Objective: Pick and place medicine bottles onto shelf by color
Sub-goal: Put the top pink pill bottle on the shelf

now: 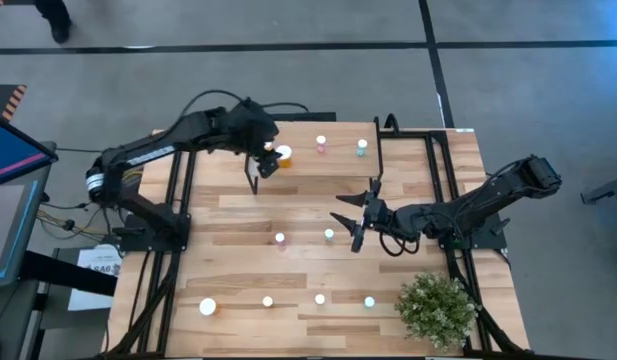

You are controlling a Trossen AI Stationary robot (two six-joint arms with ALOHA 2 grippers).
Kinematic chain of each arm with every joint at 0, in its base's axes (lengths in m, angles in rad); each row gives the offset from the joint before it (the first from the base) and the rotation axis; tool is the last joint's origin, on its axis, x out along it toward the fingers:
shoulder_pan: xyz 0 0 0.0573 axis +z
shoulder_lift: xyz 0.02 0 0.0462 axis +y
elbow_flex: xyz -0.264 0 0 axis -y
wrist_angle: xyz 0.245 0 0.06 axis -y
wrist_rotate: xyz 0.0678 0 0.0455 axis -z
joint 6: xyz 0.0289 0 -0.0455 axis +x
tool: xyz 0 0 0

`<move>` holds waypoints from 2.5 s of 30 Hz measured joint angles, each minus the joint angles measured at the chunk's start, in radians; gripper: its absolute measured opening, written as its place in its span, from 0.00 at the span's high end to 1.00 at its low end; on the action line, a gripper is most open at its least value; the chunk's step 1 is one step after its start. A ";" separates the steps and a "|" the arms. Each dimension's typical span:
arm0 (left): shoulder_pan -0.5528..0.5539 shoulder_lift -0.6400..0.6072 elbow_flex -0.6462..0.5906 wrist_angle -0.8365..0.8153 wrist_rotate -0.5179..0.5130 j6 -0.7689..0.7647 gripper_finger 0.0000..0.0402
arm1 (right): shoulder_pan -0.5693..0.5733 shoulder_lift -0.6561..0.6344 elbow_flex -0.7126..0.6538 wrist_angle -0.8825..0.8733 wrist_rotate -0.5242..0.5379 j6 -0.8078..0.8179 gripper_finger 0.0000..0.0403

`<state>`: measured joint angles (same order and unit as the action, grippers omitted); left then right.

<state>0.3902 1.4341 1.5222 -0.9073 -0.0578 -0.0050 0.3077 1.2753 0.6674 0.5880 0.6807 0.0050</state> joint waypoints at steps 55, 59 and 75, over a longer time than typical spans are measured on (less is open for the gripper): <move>-0.007 -0.780 -0.792 0.562 0.522 0.188 1.00 | -0.002 0.000 0.000 0.000 -0.002 0.014 0.42; -0.007 -0.780 -0.792 0.535 0.490 0.097 1.00 | -0.002 0.000 0.000 0.000 -0.002 0.014 0.42; -0.117 -0.640 -0.738 0.157 0.258 -0.103 0.62 | -0.002 0.000 0.000 -0.001 -0.002 0.013 0.42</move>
<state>0.2733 0.7944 0.7839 -0.7507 0.2005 -0.1078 0.3054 1.2751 0.6674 0.5873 0.6785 0.0181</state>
